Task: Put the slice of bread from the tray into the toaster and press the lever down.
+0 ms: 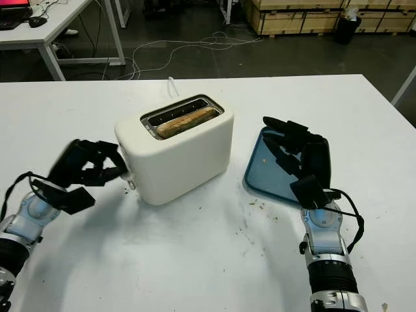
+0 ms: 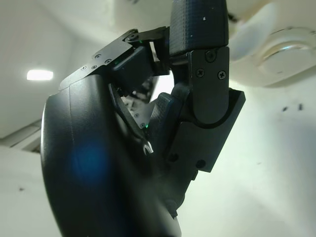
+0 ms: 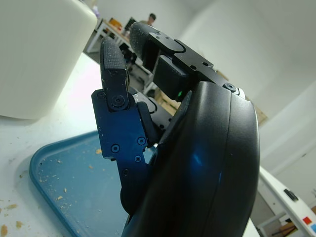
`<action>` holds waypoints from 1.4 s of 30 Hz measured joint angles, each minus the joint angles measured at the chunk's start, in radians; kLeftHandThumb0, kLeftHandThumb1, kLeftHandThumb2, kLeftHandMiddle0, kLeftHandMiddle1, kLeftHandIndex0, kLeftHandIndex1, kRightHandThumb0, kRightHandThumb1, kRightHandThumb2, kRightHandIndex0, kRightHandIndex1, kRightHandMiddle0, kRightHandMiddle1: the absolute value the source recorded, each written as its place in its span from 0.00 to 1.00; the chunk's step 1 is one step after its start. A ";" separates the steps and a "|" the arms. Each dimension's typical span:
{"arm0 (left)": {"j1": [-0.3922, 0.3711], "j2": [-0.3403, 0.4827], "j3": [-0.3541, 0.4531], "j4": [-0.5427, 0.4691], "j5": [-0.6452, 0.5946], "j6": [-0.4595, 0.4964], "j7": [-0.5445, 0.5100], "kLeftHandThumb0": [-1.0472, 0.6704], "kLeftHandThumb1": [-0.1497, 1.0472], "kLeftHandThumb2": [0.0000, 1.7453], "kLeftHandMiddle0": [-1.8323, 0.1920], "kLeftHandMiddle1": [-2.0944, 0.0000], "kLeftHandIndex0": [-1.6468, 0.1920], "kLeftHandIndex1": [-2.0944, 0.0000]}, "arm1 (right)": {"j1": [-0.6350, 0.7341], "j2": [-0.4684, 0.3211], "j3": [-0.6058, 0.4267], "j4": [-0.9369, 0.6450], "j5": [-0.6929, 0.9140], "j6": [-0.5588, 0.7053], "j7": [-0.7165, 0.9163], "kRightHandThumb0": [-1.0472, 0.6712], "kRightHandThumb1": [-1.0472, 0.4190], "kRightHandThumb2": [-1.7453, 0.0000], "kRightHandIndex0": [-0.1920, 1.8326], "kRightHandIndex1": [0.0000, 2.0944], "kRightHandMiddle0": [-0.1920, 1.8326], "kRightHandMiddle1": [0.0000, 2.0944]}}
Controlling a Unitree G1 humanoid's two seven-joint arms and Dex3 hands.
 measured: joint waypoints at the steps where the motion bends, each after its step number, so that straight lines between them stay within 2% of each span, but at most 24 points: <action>1: 0.003 -0.001 0.013 -0.008 -0.001 0.000 -0.002 0.00 0.89 0.38 0.24 0.17 0.38 0.33 | 0.000 0.000 0.000 0.000 0.000 0.000 0.000 0.35 0.09 0.91 0.62 0.00 0.55 0.00; 4: 0.005 -0.001 0.049 -0.029 -0.002 -0.004 -0.013 0.00 0.89 0.37 0.28 0.17 0.41 0.30 | 0.000 0.000 0.001 0.000 0.000 0.000 0.003 0.34 0.09 0.91 0.61 0.00 0.55 0.00; 8: 0.010 0.003 0.089 -0.047 -0.002 -0.022 -0.040 0.00 0.89 0.35 0.38 0.17 0.50 0.26 | 0.000 -0.004 0.002 -0.004 0.035 0.010 0.074 0.34 0.09 0.91 0.58 0.00 0.53 0.00; 11: 0.026 0.033 0.114 -0.059 0.000 -0.027 -0.067 0.00 0.89 0.36 0.37 0.17 0.54 0.19 | 0.000 -0.022 0.000 -0.041 0.100 0.055 0.166 0.33 0.09 0.92 0.57 0.00 0.53 0.00; 18: 0.060 0.132 0.174 -0.159 0.070 0.099 -0.076 0.00 0.89 0.40 0.38 0.17 0.53 0.17 | 0.002 -0.138 -0.013 -0.183 0.235 0.198 0.386 0.32 0.09 0.95 0.57 0.00 0.53 0.00; 23: 0.053 0.132 0.173 -0.128 0.094 0.118 -0.070 0.00 0.89 0.39 0.41 0.17 0.55 0.17 | -0.009 -0.213 -0.044 -0.203 0.277 0.216 0.484 0.30 0.09 0.96 0.59 0.01 0.54 0.00; 26: 0.039 0.111 0.164 -0.085 0.108 0.119 -0.045 0.00 0.89 0.39 0.41 0.17 0.53 0.17 | -0.036 -0.246 -0.053 -0.201 0.274 0.218 0.491 0.32 0.09 0.97 0.59 0.01 0.54 0.00; 34: 0.011 0.099 0.115 -0.050 0.218 0.165 0.021 0.00 0.89 0.43 0.30 0.17 0.44 0.17 | -0.061 -0.258 -0.039 -0.113 0.152 0.172 0.445 0.34 0.09 0.98 0.60 0.01 0.54 0.00; 42: 0.003 0.091 0.095 -0.044 0.237 0.167 0.060 0.00 0.89 0.45 0.29 0.17 0.46 0.17 | -0.066 -0.229 0.000 -0.057 0.034 0.061 0.330 0.37 0.09 0.99 0.61 0.01 0.55 0.00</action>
